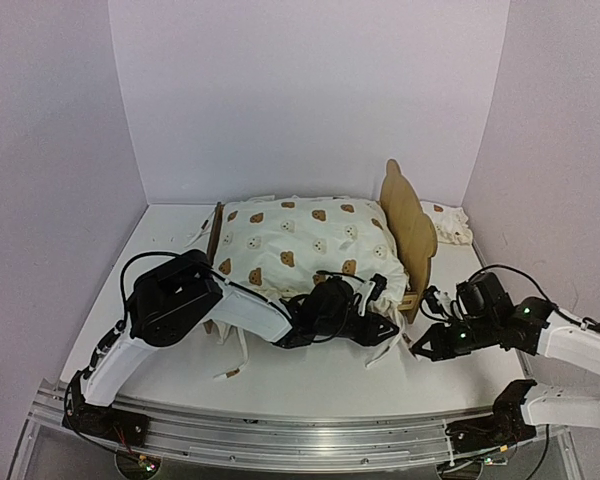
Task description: Set up the pet bed
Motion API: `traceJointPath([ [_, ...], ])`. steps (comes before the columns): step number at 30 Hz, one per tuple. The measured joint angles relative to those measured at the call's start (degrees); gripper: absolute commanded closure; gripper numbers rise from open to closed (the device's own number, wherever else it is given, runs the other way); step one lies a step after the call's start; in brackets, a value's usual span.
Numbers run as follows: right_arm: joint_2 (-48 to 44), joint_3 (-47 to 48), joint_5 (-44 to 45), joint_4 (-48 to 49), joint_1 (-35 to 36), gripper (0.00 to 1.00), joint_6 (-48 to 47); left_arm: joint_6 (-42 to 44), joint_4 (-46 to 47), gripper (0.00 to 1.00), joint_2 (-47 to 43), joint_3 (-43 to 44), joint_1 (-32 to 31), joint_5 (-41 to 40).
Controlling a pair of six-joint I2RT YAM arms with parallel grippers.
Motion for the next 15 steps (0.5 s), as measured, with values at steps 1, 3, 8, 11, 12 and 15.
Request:
traceJointPath([
  [1, -0.04, 0.00, 0.11, 0.41, 0.00, 1.00, 0.02, 0.02, 0.30, 0.59, 0.00, 0.00, 0.05, 0.36],
  [3, -0.02, 0.00, 0.28, 1.18, 0.00, 1.00, 0.01, 0.07, 1.10, 0.55, 0.00, 0.00, 0.10, 0.93],
  [8, 0.67, 0.00, 0.30, 2.02, 0.00, 1.00, -0.03, 0.09, 1.72, 0.60, 0.00, 0.00, 0.07, 0.33],
  [11, 1.37, 0.00, 0.26, 2.18, 0.00, 1.00, -0.04, 0.11, 1.56, 0.67, 0.00, 0.07, -0.14, -1.31],
  [12, 1.53, 0.00, 0.20, 2.30, 0.00, 1.00, -0.04, 0.17, 1.46, 0.71, 0.00, 0.20, -0.20, -1.89],
  [15, 1.80, 0.02, -0.05, 2.62, 0.00, 1.00, -0.04, 0.21, 0.96, 0.81, 0.11, 1.12, -0.29, -3.33],
])
